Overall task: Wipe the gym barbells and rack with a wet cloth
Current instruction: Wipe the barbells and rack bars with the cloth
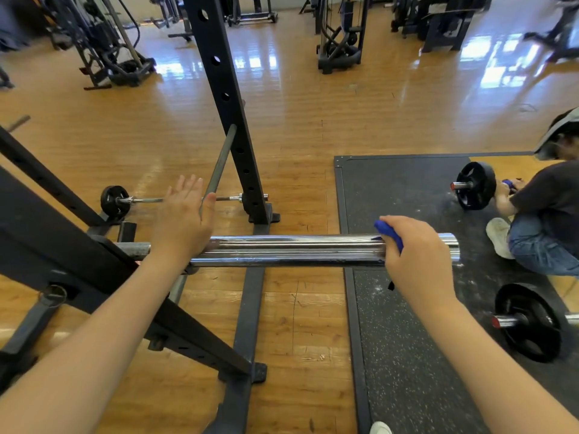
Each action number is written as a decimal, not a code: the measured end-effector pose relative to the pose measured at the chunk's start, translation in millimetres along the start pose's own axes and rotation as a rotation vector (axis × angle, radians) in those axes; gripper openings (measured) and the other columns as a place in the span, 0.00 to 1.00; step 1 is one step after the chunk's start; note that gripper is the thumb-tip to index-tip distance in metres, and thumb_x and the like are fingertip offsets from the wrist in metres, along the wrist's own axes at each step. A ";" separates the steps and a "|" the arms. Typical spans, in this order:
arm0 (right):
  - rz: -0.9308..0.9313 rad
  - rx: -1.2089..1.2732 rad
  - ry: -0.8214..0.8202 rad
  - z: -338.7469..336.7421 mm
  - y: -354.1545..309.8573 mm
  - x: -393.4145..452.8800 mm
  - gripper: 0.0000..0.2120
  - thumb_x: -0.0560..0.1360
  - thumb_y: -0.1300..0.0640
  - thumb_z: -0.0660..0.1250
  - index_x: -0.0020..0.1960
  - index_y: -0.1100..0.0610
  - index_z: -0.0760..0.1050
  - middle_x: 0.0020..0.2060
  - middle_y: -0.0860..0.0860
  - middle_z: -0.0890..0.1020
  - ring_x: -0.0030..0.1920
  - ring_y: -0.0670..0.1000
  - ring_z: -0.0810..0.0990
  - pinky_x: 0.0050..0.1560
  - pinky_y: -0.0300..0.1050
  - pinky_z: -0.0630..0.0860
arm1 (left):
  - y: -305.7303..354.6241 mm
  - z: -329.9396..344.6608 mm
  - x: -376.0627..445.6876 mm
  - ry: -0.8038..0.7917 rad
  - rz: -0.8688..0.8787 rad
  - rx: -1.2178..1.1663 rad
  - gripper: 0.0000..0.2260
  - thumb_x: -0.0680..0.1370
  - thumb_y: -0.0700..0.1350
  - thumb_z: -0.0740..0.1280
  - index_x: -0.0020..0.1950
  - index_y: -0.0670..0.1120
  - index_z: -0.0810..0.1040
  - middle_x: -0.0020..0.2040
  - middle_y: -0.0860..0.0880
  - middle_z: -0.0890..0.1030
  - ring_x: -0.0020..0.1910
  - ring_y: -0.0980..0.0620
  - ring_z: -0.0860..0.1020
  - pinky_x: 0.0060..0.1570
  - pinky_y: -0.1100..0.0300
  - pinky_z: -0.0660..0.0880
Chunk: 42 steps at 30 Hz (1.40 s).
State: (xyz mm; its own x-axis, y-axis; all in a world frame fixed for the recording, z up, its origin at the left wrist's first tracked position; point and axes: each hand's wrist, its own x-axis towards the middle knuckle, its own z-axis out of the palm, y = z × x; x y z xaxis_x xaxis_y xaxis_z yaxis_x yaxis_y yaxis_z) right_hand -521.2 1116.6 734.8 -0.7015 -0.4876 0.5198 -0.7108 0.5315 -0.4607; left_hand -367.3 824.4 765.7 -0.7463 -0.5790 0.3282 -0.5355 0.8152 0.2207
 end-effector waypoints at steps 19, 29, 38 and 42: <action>-0.005 0.226 0.198 -10.6 -9.1 -9.8 0.14 0.73 0.70 0.65 0.59 0.67 0.76 0.54 0.55 0.79 0.57 0.51 0.76 0.62 0.34 0.67 | -2.2 -7.3 -21.8 0.159 0.021 -0.113 0.24 0.80 0.47 0.50 0.65 0.33 0.72 0.65 0.36 0.73 0.69 0.40 0.68 0.70 0.47 0.60; -0.087 0.056 0.125 9.5 5.8 -30.0 0.16 0.75 0.59 0.59 0.58 0.65 0.75 0.52 0.58 0.80 0.55 0.53 0.75 0.60 0.46 0.71 | -13.3 10.3 -45.0 0.017 0.073 0.112 0.28 0.79 0.51 0.50 0.67 0.31 0.69 0.67 0.33 0.70 0.69 0.36 0.66 0.68 0.44 0.59; -0.152 0.044 0.153 10.3 14.7 -55.4 0.19 0.72 0.65 0.55 0.57 0.69 0.77 0.56 0.63 0.79 0.61 0.57 0.72 0.70 0.43 0.62 | -10.2 0.4 -30.5 -0.159 0.048 0.195 0.38 0.75 0.61 0.40 0.73 0.36 0.61 0.74 0.38 0.62 0.75 0.43 0.57 0.72 0.54 0.49; -0.094 0.082 0.159 1.2 9.0 -43.7 0.20 0.71 0.65 0.53 0.55 0.68 0.79 0.51 0.61 0.81 0.56 0.53 0.74 0.68 0.34 0.62 | -9.8 -3.7 -19.3 -0.277 -0.019 0.201 0.31 0.82 0.58 0.45 0.77 0.38 0.50 0.78 0.42 0.50 0.77 0.47 0.47 0.73 0.56 0.44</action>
State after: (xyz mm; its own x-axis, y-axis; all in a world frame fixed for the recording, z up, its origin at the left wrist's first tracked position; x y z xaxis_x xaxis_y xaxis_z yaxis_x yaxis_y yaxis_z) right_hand -497.1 1141.9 707.0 -0.6198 -0.4131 0.6673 -0.7789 0.4273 -0.4590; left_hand -346.1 827.6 760.7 -0.8000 -0.5973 0.0574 -0.5966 0.8020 0.0302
